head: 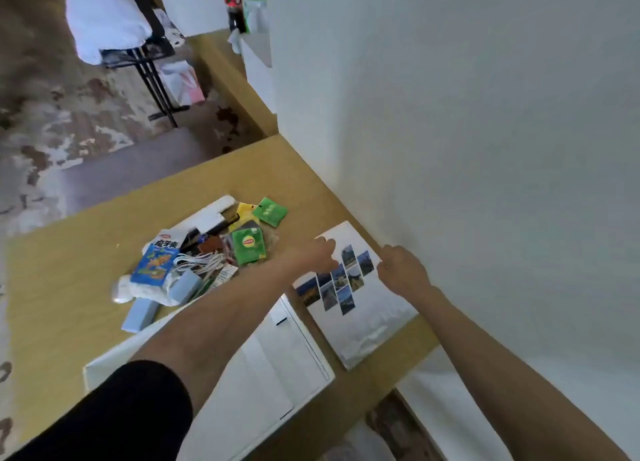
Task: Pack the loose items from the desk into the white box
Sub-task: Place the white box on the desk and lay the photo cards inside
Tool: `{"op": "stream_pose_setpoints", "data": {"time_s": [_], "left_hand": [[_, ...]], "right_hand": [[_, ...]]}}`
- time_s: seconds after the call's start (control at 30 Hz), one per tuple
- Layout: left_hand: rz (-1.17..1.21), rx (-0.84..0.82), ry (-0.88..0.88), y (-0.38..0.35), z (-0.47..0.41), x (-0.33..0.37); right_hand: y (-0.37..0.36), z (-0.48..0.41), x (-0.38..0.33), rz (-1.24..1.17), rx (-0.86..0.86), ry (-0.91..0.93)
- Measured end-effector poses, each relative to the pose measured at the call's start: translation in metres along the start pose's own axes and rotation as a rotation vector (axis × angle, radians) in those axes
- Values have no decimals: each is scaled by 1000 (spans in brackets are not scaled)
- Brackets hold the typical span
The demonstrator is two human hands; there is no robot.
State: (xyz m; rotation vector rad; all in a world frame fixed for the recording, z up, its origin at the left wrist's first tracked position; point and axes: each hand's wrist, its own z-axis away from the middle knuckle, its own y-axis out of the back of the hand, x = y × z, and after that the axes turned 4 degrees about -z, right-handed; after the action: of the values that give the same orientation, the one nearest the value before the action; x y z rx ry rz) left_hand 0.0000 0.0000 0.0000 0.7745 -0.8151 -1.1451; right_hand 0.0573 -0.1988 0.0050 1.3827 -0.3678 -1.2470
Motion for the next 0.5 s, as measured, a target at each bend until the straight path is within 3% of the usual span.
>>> {"op": "stream_pose_setpoints", "data": {"time_s": [0.13, 0.2, 0.33, 0.5], "left_hand": [[112, -64, 169, -25, -20, 8], [162, -68, 266, -36, -26, 7], [120, -13, 336, -45, -35, 6], [141, 36, 390, -33, -40, -12]], "right_hand": [[-17, 0, 23, 10, -182, -118], [-30, -5, 33, 106, -226, -91], [-48, -8, 35, 233, -152, -38], [-44, -13, 28, 184, -177, -91]]}}
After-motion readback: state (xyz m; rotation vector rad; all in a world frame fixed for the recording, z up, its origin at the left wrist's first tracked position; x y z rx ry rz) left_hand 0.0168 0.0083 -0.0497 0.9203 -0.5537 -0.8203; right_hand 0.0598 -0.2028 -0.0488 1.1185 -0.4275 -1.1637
